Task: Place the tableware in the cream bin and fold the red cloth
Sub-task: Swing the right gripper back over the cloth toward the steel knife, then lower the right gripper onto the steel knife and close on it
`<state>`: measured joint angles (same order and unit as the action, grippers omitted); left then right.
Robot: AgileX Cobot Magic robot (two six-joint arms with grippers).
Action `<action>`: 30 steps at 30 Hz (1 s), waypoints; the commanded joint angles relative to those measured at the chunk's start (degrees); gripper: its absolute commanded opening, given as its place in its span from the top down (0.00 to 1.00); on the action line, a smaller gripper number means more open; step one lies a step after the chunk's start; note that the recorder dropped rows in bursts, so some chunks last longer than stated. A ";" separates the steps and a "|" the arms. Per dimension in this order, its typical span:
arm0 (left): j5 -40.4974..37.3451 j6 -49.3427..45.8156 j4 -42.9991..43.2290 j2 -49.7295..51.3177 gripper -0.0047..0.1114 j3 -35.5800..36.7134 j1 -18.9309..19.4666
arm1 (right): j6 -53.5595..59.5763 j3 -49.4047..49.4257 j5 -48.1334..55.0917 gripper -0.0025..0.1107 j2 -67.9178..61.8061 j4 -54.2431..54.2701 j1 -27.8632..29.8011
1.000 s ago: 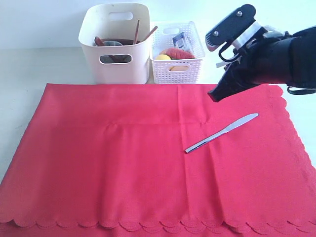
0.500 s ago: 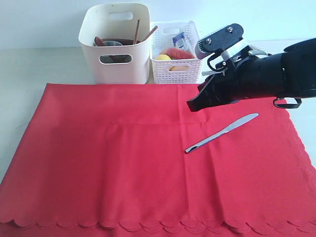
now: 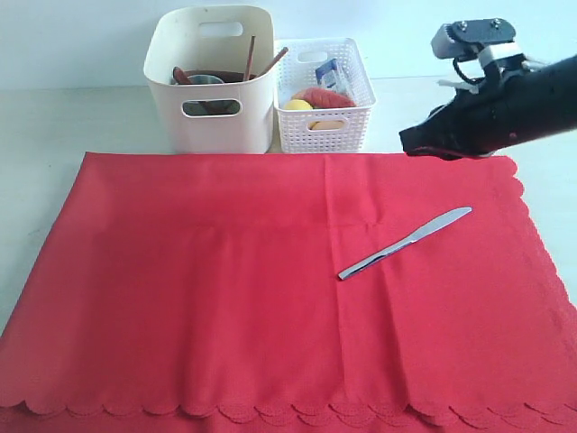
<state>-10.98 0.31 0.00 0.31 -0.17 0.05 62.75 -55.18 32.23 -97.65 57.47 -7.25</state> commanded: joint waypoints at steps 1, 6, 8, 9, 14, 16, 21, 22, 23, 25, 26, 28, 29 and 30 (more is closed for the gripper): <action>0.20 0.37 0.00 -0.31 0.94 0.17 0.10 | -20.79 -11.60 26.30 0.98 -4.02 -29.91 0.47; 0.20 0.37 0.00 -0.31 0.94 0.17 0.10 | -18.96 -11.89 30.42 0.98 -4.02 -40.87 -4.90; 0.20 0.37 0.00 -0.31 0.94 0.17 0.10 | -17.50 -10.66 27.87 0.98 -4.02 -44.01 -8.20; 0.20 0.37 0.00 -0.31 0.94 0.17 0.10 | -17.39 -10.05 25.70 0.98 -4.02 -45.82 -10.02; 0.20 0.37 0.00 -0.31 0.94 0.17 0.10 | -16.16 -6.00 15.82 0.89 -4.66 -56.07 -17.81; 0.20 0.37 0.00 -0.31 0.94 0.17 0.10 | -16.04 -4.62 12.39 0.81 -5.10 -59.11 -19.56; 0.20 0.37 0.00 -0.31 0.94 0.17 0.10 | -15.29 -3.98 10.31 0.60 -7.25 -63.32 -21.37; 0.20 0.37 0.00 -0.31 0.94 0.17 0.10 | -14.93 -3.98 10.17 0.58 -7.75 -63.97 -21.37; 0.20 0.37 0.00 -0.31 0.94 0.17 0.10 | -14.07 -3.98 9.84 0.57 -8.06 -64.76 -21.37; 0.20 0.37 0.00 -0.31 0.94 0.17 0.10 | -12.71 -3.98 8.98 0.57 -8.65 -65.04 -21.37; 0.20 0.37 0.00 -0.31 0.94 0.17 0.10 | -12.72 -3.98 7.98 0.57 -8.97 -65.18 -21.37; 0.20 0.37 0.00 -0.31 0.94 0.17 0.10 | -12.72 -3.98 5.67 0.57 -9.49 -65.18 -21.37; 0.20 0.37 0.00 -0.31 0.94 0.17 0.10 | -12.60 -3.98 4.41 0.57 -9.77 -65.21 -21.37; 0.20 0.37 0.00 -0.31 0.94 0.17 0.10 | -12.04 -3.98 3.58 0.57 -10.18 -65.21 -21.37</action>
<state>-10.98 0.31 0.00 0.31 -0.17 0.05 49.51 -59.48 38.93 -107.07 -7.20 -28.47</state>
